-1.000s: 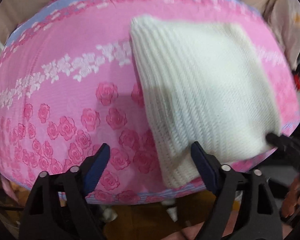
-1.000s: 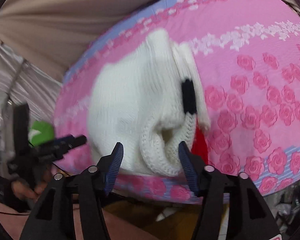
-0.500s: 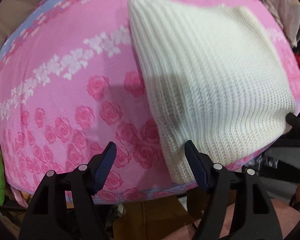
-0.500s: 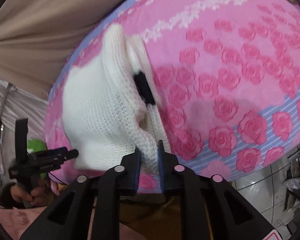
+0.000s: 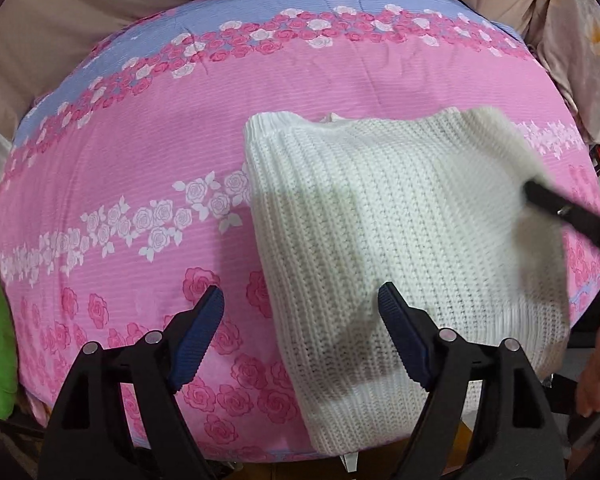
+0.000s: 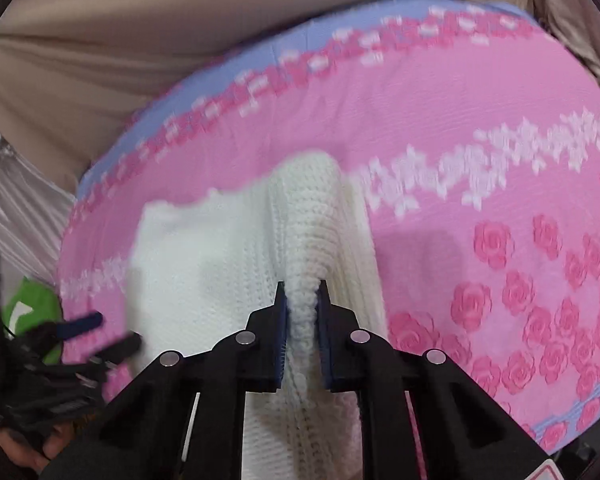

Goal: Fold small clothes

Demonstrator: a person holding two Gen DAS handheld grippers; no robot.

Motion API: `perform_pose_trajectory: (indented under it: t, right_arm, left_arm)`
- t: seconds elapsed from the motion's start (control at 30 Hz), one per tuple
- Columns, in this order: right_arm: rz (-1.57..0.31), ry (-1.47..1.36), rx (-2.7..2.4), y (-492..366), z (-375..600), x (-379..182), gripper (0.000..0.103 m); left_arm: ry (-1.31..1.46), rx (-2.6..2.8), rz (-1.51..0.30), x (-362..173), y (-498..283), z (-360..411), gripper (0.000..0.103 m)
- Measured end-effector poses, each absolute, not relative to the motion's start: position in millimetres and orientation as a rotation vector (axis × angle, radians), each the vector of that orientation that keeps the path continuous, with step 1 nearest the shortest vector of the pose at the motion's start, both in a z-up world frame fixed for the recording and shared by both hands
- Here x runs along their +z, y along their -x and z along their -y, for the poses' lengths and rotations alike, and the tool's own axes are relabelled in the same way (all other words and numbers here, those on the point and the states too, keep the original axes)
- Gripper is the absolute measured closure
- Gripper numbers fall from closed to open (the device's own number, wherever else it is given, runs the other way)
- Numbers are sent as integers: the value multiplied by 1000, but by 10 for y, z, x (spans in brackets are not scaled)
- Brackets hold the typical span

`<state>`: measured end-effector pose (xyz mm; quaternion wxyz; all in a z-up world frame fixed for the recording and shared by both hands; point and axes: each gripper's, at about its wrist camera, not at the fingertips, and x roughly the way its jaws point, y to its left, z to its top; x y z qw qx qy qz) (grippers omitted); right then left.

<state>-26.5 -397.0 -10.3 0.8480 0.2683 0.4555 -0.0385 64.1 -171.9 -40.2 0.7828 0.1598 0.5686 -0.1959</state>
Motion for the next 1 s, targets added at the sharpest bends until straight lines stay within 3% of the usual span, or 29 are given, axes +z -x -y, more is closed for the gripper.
perform_pose_trajectory:
  t: [0.1,0.23,0.27,0.5,0.63,0.7,0.83,0.93,1.0]
  right_arm:
    - [-914,-537,-114,330,4072,58,91]
    - [-1123,-532,-167,253,4122,-694,88]
    - [-1090,-563,-168,302,4135,-727,87]
    - [-946,-596,-119,620,4004,-51,86]
    - [-1116,-478,-117,659,3715,-450,87]
    - [-1127,-499,-124,703,3706,-689,94]
    - [-1078,-561,-157,770,3772,-371,93]
    - [-1056,-525,-183,899,3785,-193,79]
    - [-1085,-499,-210,946,3809,-267,58]
  left_arm:
    - [-342,-418,-1230,-422,-646,1714,26]
    - [-373,-413,-1237,-499,-610,1757,24]
    - [-381,-411,-1236,-518,-608,1761,24]
    - [-405,-395,-1239,-574,-634,1754,24]
    - [-407,-383,-1244,-599,-641,1751,21]
    - [-408,-386,-1251,-632,-640,1754,20]
    - [-343,-434,-1244,-519,-614,1656,22]
    - [-226,-492,-1262,-426,-557,1460,21]
    - [-176,-491,-1303,-494,-527,1334,21]
